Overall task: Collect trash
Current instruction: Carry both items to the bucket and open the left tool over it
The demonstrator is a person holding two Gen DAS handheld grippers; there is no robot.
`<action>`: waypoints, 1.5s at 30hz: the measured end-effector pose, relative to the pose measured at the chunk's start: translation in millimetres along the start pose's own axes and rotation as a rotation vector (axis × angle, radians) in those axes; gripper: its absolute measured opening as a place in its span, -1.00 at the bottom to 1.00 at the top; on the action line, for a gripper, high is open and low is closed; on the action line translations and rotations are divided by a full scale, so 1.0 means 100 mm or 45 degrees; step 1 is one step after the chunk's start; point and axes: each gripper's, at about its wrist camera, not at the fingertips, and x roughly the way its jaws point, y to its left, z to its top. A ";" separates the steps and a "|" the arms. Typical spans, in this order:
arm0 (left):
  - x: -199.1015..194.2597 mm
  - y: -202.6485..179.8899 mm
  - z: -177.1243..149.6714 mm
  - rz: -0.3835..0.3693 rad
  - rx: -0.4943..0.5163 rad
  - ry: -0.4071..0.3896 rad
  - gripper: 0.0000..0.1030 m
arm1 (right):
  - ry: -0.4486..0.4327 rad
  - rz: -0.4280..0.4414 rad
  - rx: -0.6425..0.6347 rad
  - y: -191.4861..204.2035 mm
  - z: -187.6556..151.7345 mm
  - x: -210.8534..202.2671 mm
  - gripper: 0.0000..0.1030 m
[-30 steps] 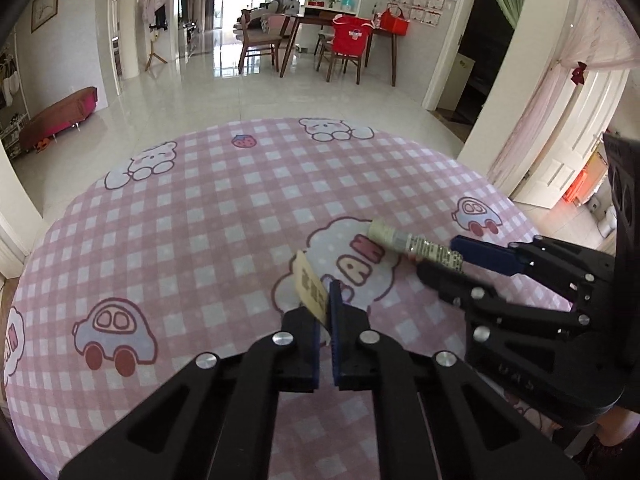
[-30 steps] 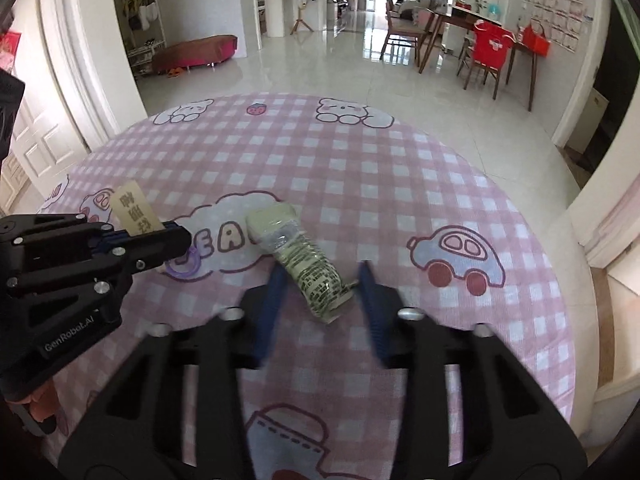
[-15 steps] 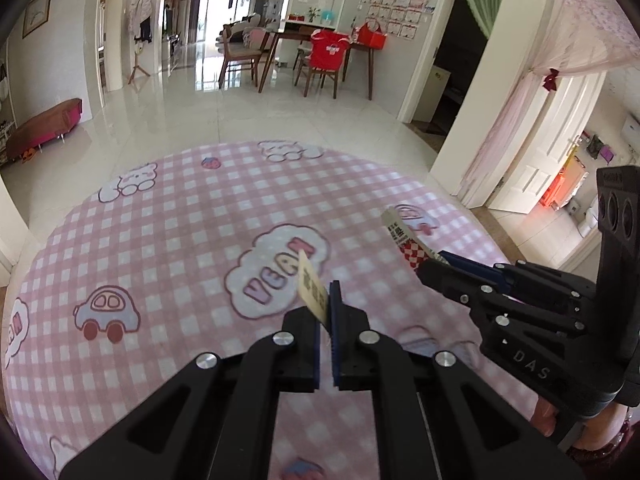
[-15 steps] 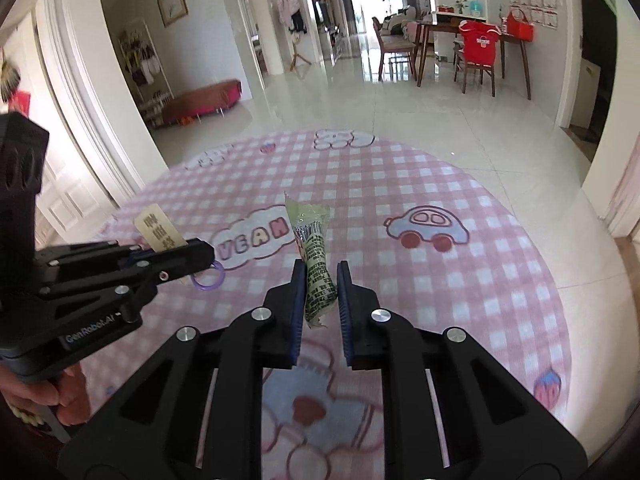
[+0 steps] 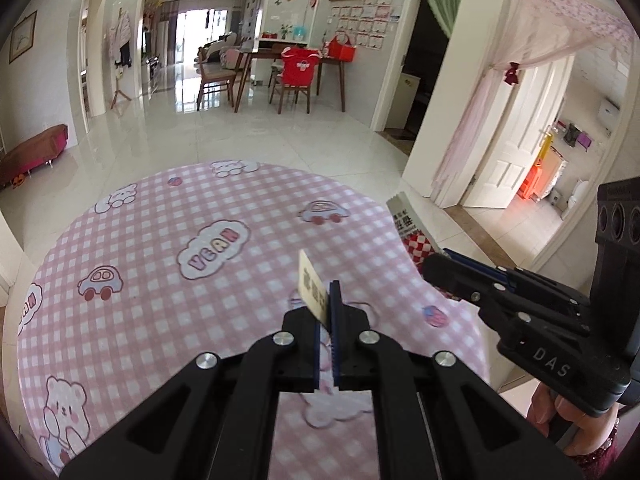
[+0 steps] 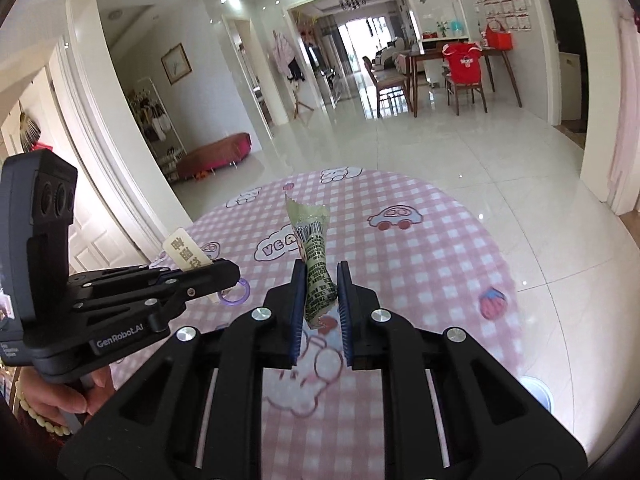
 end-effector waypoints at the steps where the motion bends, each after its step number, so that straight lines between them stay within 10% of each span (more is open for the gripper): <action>1: -0.03 -0.06 -0.01 -0.006 0.008 -0.003 -0.92 | -0.017 0.000 0.012 -0.03 -0.03 -0.10 -0.70; 20: 0.14 -1.62 -0.12 -0.191 0.259 0.066 -0.92 | -0.202 -0.143 0.230 -0.98 -0.51 -1.35 -0.70; 45: 1.64 -3.01 -0.51 -0.406 0.449 0.401 -0.92 | -0.295 -0.431 0.590 -2.24 -1.48 -2.15 -0.70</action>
